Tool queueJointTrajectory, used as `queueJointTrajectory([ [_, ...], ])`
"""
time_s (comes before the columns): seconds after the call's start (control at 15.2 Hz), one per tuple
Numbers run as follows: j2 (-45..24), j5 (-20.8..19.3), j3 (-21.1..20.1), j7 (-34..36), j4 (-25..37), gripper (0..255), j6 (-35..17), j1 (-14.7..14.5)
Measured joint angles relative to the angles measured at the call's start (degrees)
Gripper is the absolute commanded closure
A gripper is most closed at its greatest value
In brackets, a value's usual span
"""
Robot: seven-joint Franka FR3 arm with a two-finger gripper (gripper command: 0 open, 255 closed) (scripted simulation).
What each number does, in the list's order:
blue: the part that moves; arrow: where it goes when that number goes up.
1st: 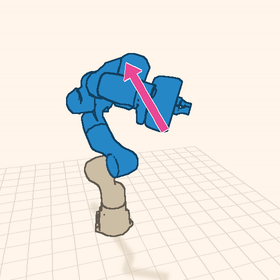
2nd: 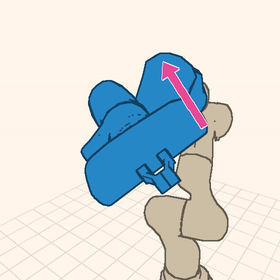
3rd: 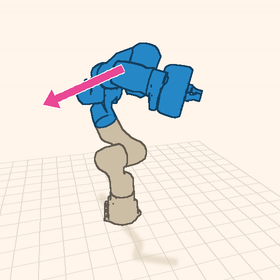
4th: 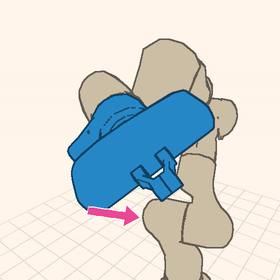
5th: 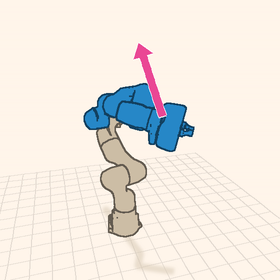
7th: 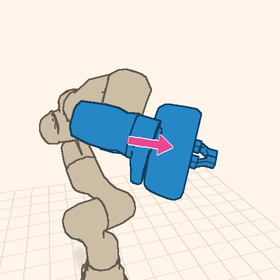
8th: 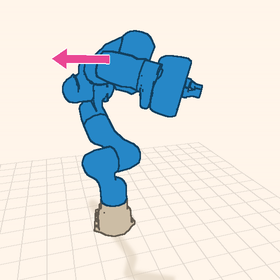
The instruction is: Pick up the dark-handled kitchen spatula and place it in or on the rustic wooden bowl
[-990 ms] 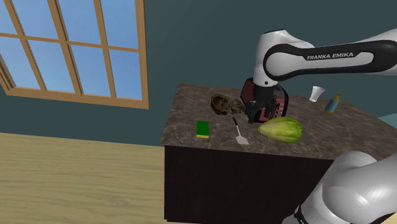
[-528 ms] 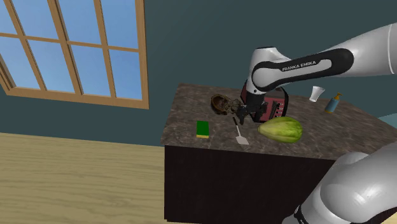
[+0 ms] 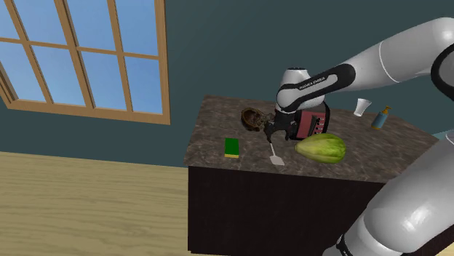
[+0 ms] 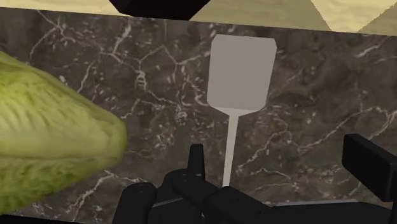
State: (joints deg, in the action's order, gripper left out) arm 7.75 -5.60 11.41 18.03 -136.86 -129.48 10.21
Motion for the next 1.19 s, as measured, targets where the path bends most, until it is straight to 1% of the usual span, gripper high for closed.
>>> queueJointTrajectory([
  [0.26, -7.11, 2.74, 1.73, 0.64, 2.69, 0, -6.16, 1.34],
  [0.4, -10.93, 4.69, 2.43, 0.54, 5.34, 0, -8.17, 2.09],
  [0.53, -13.18, 5.77, 2.78, 0.05, 6.35, 0, -9.75, 2.61],
  [0.92, -17.65, 7.59, 2.46, -0.89, 6.38, 0, -14.18, 2.95],
  [1.19, -18.37, 7.89, 2.39, -1.15, 6.21, 0, -15.07, 3.06],
])
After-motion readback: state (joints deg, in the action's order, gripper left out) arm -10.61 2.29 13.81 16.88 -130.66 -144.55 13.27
